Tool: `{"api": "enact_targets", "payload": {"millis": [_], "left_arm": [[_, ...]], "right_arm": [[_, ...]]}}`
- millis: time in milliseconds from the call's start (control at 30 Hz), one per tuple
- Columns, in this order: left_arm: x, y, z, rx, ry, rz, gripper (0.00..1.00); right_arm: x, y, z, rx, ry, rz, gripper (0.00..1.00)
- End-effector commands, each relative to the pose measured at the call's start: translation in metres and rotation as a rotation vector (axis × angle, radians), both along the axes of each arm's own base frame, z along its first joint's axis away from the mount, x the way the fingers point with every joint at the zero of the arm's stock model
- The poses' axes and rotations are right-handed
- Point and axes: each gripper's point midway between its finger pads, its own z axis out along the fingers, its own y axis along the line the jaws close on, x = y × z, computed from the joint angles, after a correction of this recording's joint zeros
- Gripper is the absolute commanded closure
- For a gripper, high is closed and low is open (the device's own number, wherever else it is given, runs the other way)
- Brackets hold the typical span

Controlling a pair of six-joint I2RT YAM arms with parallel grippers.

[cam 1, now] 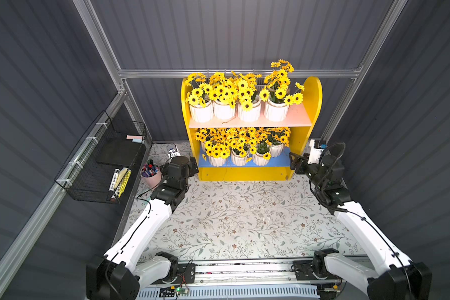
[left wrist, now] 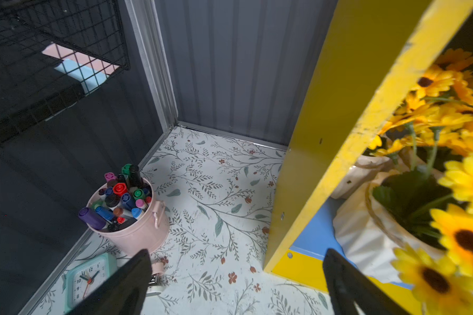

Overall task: Take the sunflower pots off the shelves
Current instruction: Move the shelf to the center of the board.

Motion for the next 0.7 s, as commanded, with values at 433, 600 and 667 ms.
{"api": "enact_targets", "payload": {"millis": [433,600,667], "left_arm": [[0.003,-0.142,0.082,-0.156,-0.206,-0.807,0.0],[-0.004,-0.143,0.069,-0.161,-0.201,-0.827,0.01],[-0.009,-0.142,0.07,-0.158,-0.214,-0.835,0.01]], "right_arm": [[-0.035,0.053,0.147,-0.071,-0.268,0.182,0.01],[-0.003,0.059,0.168,-0.098,-0.261,0.155,0.01],[0.006,0.061,0.176,-0.096,-0.27,0.147,0.01]]}}
